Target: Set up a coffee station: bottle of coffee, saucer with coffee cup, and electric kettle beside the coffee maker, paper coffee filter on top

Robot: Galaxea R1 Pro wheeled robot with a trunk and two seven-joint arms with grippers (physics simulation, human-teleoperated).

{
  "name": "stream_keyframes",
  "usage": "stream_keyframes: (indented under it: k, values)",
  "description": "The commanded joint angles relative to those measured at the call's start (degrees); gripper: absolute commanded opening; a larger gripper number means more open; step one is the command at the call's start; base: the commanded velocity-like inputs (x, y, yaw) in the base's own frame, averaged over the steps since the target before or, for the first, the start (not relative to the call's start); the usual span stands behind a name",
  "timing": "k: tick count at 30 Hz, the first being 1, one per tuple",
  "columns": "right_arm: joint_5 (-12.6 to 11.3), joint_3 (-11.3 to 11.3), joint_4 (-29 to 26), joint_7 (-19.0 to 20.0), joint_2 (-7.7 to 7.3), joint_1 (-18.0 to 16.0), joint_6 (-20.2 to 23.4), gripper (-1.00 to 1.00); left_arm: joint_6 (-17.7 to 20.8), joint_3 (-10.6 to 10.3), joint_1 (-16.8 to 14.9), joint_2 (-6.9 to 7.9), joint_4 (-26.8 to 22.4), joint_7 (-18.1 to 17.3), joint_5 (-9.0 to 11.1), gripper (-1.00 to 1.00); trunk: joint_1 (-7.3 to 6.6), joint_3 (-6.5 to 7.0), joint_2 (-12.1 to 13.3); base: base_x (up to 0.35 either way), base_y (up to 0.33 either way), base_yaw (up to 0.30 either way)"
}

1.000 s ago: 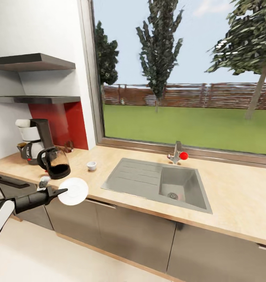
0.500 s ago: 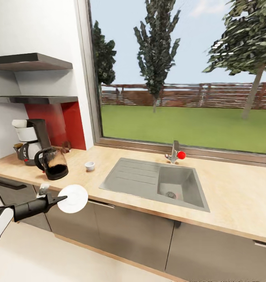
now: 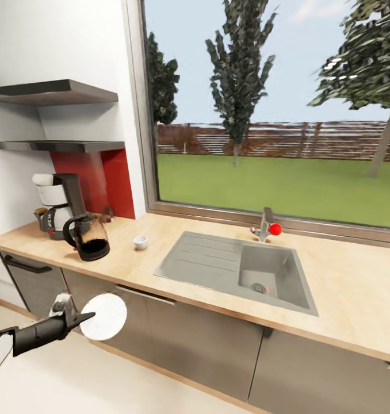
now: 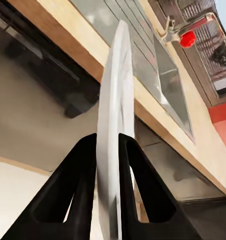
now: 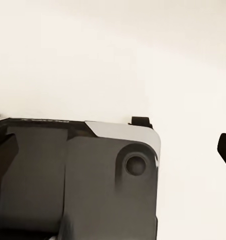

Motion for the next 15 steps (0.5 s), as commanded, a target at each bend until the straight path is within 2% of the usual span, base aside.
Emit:
stream_keyframes:
  k: [1,4,6,8,9,12,15]
  values:
    - [-0.60,0.44,-0.02,0.21,-0.02,-0.01,-0.20,1.00,-1.53,0.01,1.25,-0.03,0.12,-0.38,0.15,-1.00,0.02,-0.01,-0.04,0.000,0.000,0.264]
    - [-0.60,0.44,-0.10,0.21,-0.02,-0.01,-0.20,1.00,-6.51,-0.08,4.50,-0.05,1.81,-0.75,0.10,-1.00,0.02,-0.01,-0.04,0.000,0.000,0.268]
    - [-0.60,0.44,-0.12,0.21,-0.02,-0.01,-0.20,1.00,-12.05,-0.17,6.80,-0.13,6.50,-0.79,0.11,-1.00,0.02,-0.01,-0.04,0.000,0.000,0.270]
    - [-0.60,0.44,-0.13,0.21,-0.02,-0.01,-0.20,1.00,-17.16,-0.23,7.55,-0.29,12.57,-0.81,0.12,-1.00,0.02,-0.01,-0.04,0.000,0.000,0.271]
    - [-0.60,0.44,-0.13,0.21,-0.02,-0.01,-0.20,1.00,-18.54,-0.24,7.65,-0.33,14.32,-0.81,0.12,-1.00,0.02,-0.01,-0.04,0.000,0.000,0.271]
    - [-0.60,0.49,-0.13,0.21,-0.02,-0.01,-0.20,1.00,-27.76,-0.28,7.96,-0.72,25.41,-0.75,0.08,-1.00,0.02,-0.01,-0.04,0.000,0.000,0.271]
    - [-0.60,0.58,-0.13,0.21,-0.07,-0.01,-0.20,1.00,-37.21,-0.33,8.10,-1.17,34.10,-0.67,-0.05,-1.00,0.02,-0.01,-0.04,0.000,0.000,0.271]
